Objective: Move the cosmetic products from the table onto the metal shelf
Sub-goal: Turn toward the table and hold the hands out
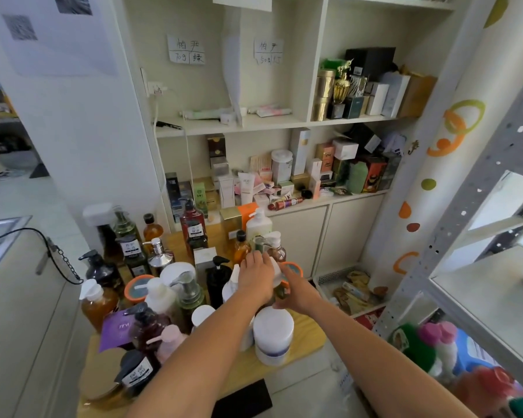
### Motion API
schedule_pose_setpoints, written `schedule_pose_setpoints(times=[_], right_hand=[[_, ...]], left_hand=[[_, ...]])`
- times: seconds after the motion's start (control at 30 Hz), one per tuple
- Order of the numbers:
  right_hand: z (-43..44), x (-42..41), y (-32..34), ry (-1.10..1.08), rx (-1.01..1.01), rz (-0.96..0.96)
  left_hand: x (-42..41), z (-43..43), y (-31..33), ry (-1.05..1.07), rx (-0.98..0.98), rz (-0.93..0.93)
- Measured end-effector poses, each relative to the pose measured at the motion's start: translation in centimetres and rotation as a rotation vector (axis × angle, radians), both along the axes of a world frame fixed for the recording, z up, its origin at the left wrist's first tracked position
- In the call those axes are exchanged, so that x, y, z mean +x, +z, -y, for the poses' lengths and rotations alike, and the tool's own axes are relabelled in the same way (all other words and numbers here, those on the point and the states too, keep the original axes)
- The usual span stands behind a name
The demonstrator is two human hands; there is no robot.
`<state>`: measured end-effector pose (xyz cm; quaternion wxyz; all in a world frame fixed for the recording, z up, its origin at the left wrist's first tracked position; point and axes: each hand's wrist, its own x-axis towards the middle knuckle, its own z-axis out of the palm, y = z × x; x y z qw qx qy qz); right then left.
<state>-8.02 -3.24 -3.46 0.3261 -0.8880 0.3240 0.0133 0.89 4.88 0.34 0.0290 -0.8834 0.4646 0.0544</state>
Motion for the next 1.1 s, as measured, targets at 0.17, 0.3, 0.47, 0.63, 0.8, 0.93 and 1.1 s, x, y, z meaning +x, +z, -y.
schedule_pose_setpoints(times=[0.17, 0.3, 0.47, 0.63, 0.8, 0.93, 1.1], right_hand=[[0.3, -0.1, 0.0, 0.007, 0.034, 0.002], [0.4, 0.1, 0.2, 0.032, 0.063, 0.036], [1.1, -0.3, 0.5, -0.003, 0.09, 0.069], [2.2, -1.2, 0.7, -0.091, 0.132, 0.137], [2.8, -2.5, 1.0, -0.14, 0.232, 0.162], [3.9, -4.3, 1.4, -0.281, 0.291, 0.262], [5.4, -8.2, 2.4, -0.434, 0.341, 0.336]], left_hand=[[0.1, 0.2, 0.2, 0.009, -0.008, -0.034], [-0.1, 0.3, 0.3, 0.034, -0.016, -0.096], [-0.3, 0.8, 0.6, 0.05, -0.111, -0.207], [-0.1, 1.9, 2.7, 0.041, -0.358, -0.338], [-0.1, 3.5, 7.2, 0.05, -0.638, -0.682], [-1.3, 4.7, 10.4, -0.032, -0.758, -0.851], [-4.2, 6.3, 12.8, -0.163, -0.764, -1.036]])
